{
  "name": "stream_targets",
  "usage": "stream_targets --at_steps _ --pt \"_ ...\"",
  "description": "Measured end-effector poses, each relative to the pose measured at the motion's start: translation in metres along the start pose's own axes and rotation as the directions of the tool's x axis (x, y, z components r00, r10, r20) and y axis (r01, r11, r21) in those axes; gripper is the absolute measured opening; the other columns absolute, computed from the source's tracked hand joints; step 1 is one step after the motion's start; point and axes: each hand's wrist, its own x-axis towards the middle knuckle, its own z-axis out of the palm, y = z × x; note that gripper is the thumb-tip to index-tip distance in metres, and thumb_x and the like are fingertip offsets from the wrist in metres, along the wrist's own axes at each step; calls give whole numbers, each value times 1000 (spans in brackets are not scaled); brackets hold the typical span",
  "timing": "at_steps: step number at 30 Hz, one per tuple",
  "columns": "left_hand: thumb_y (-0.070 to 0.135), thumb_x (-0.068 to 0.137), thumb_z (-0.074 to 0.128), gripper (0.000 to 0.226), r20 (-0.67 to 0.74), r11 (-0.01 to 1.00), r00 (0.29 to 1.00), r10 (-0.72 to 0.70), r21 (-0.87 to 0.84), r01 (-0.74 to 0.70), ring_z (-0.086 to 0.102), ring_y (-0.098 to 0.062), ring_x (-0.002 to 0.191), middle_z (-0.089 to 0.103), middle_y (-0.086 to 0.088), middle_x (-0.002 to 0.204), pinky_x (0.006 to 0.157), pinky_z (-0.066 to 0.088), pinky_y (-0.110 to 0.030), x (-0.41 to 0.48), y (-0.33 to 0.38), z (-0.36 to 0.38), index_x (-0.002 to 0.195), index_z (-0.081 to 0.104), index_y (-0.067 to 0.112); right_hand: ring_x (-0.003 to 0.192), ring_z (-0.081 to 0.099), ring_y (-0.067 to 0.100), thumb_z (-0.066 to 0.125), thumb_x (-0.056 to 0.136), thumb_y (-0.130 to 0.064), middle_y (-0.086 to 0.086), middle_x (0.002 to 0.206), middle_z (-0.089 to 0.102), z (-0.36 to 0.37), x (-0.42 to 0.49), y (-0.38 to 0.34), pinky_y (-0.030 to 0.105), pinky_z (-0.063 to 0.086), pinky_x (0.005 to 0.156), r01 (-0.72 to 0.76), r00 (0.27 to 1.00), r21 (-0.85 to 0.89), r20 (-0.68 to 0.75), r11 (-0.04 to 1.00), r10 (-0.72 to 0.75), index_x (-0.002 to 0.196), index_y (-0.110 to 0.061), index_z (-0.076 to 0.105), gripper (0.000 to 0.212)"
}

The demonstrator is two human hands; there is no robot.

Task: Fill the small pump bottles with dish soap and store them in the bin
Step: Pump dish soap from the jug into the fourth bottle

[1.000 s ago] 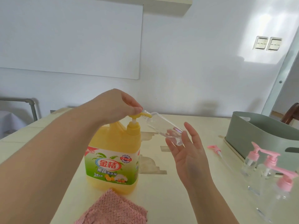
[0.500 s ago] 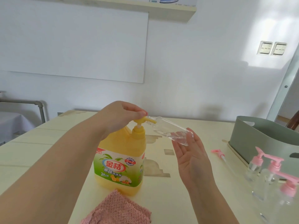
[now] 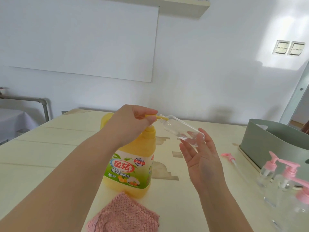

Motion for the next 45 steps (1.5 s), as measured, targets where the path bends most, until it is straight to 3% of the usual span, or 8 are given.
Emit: stream_targets --at_steps 6,17,22,25,28,31,37,45 --pt "42 88 59 16 -41 998 999 15 59 -13 44 17 79 60 22 102 63 30 -7 0 -6 4 101 66 46 85 68 25 63 75 -29 1 89 71 -3 1 6 28 60 74 -31 999 -20 -17 999 30 116 -18 58 43" --pt "45 89 55 20 8 998 999 46 39 -46 47 18 80 58 30 90 62 30 -6 1 -1 -7 107 65 45 85 70 28 64 75 -26 6 85 68 4 -2 -10 29 60 71 -59 998 -93 25 994 62 119 -18 59 46" --pt "51 89 52 27 -24 998 999 44 53 -43 53 2 95 64 22 103 68 34 -12 7 3 -6 107 69 39 87 68 28 59 86 -21 -1 79 71 4 -2 -12 29 60 70 -35 998 -77 44 996 39 118 -18 58 33" --pt "50 90 50 21 -101 998 993 64 15 -63 53 15 89 60 31 87 86 40 -17 4 -4 5 99 67 44 85 68 27 63 74 -25 1 81 71 4 -3 -10 30 60 72 -44 998 -81 50 996 48 117 -18 59 44" --pt "51 91 46 16 -243 988 958 156 36 -152 45 30 84 62 32 80 116 16 -41 0 -13 18 90 63 50 84 69 26 64 80 -21 8 92 68 3 -1 -6 29 60 70 -61 997 -80 44 995 64 118 -17 59 38" --pt "50 93 43 17 -314 974 922 226 66 -216 45 26 92 66 25 85 116 -4 -29 -1 -21 30 91 60 51 85 69 27 58 92 -14 9 96 67 -2 3 0 28 59 68 -70 997 -73 23 995 72 120 -16 58 28" --pt "52 88 37 19 -357 956 887 294 134 -263 45 20 100 58 36 91 111 -8 -20 -1 -33 40 87 56 56 82 68 26 54 95 -10 7 101 67 -7 4 6 27 58 66 -99 995 -49 -1 994 99 117 -18 59 24" --pt "47 95 43 18 -295 961 917 266 151 -231 36 34 91 58 33 90 112 -6 -23 -5 -24 31 96 61 48 86 67 28 56 95 -11 13 110 62 -3 -2 -2 27 58 69 -94 995 -65 -15 993 94 118 -17 58 23"
